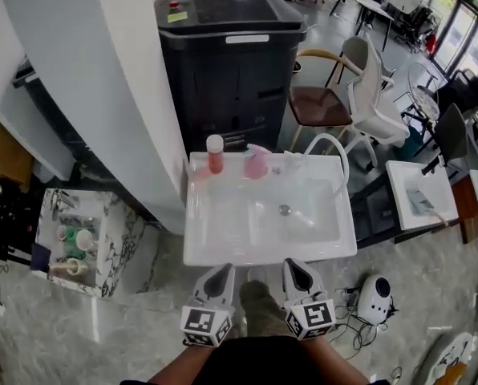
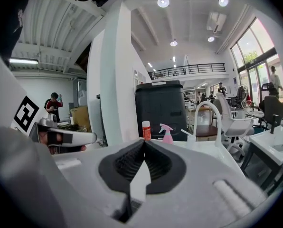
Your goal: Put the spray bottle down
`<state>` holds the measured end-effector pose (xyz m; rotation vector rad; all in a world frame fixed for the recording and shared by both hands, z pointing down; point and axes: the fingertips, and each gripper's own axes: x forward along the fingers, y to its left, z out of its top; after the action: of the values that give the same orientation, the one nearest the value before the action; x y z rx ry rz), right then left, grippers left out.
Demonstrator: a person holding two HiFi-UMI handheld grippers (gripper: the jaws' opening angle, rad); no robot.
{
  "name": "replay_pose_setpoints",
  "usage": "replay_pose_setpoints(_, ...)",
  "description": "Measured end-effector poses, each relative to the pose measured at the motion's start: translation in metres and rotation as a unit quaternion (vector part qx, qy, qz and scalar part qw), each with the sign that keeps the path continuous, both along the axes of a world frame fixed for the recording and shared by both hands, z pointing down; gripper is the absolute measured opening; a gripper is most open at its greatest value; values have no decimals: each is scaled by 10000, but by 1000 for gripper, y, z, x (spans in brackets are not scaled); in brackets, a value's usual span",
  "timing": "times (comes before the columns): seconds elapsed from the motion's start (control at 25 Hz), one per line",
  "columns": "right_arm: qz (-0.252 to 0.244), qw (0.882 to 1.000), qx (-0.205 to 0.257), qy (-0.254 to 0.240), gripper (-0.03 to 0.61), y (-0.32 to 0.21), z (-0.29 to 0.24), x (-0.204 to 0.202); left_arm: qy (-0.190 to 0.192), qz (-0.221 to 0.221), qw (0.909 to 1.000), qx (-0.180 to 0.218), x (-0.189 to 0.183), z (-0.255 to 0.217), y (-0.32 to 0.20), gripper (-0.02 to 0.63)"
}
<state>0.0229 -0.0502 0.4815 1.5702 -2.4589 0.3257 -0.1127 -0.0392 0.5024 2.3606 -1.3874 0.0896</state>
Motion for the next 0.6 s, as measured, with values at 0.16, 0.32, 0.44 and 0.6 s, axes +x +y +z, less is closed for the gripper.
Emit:
replay_pose_setpoints(0.16, -46, 9998, -123, 133, -3, 49, 3, -29, -15, 67, 10000, 49, -18, -7, 46, 23)
replay_pose_setpoints(0.32, -94, 9997, -155, 157, -3, 75, -1, -45, -129, 59, 9998, 130, -30, -17, 68, 23)
replay_pose_setpoints(0.44, -115, 9998, -105, 106, -3, 82, -5, -51, -208, 10, 9996, 193, -37, -25, 75, 23)
replay_pose_setpoints(0.6, -157, 9999, -33, 64, -3, 80, -12, -51, -274, -46, 9993, 240, -38, -32, 79, 23)
